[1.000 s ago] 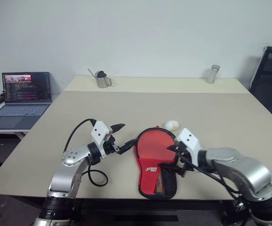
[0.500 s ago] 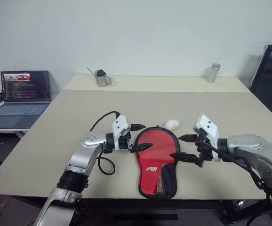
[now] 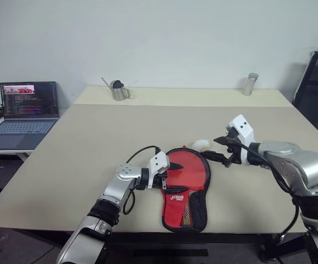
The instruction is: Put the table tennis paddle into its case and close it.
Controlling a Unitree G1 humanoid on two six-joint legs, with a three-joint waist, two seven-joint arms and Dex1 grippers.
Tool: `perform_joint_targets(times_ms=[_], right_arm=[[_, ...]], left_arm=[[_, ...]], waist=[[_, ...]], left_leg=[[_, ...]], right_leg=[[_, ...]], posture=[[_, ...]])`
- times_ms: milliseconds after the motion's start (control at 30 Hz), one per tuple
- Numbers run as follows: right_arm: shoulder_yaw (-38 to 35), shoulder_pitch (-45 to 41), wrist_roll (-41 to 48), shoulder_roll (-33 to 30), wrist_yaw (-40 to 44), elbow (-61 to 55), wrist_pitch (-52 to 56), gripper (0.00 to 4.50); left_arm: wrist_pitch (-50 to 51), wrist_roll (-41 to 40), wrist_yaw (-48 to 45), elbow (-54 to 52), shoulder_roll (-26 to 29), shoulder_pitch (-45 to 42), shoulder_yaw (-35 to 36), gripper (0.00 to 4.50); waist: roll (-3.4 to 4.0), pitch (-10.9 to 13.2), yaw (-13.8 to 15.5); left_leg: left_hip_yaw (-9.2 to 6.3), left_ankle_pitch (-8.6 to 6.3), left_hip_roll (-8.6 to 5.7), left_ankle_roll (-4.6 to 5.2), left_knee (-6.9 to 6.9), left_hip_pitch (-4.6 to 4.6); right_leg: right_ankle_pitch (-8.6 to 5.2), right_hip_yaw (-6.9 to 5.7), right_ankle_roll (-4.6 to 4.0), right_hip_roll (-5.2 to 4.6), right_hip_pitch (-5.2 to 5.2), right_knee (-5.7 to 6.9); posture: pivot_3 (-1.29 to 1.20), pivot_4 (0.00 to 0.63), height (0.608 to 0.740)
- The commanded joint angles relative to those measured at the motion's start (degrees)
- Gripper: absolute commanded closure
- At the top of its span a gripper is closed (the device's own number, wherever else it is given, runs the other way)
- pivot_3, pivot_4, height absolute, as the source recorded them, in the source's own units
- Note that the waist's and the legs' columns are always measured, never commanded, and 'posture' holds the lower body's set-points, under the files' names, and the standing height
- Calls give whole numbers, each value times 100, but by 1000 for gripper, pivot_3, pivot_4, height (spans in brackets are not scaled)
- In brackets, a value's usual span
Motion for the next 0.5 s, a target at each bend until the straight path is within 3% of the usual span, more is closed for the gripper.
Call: perform_joint_targets(times_ms=[33,233,500], right_arm=[[50,-625,-366,278,-93,1134,-517,0],[-25,-1536,-879,988,-231,3539,-1340,0],[-155,-2298,-1273,1546,-160,5762,-2410,0]], left_arm=[[-127,44,-2,-65,-38,-52,12,23],[-49,64,116,-299,-150,83,-36,23],[83,73,197,-631,-109,283,-44,23]], waist=[[0,0,1],[2,1,-35],[7,4,-51]], left_leg=[[1,0,0,0,0,0],[5,0,0,0,-1,2],[10,0,-1,0,-1,-1]], right_leg=[[0,0,0,0,0,1],[1,4,-1,0,-2,4],[1,8,-2,-3,-5,3]], posture=[[0,150,740],[0,150,740],[0,150,740]])
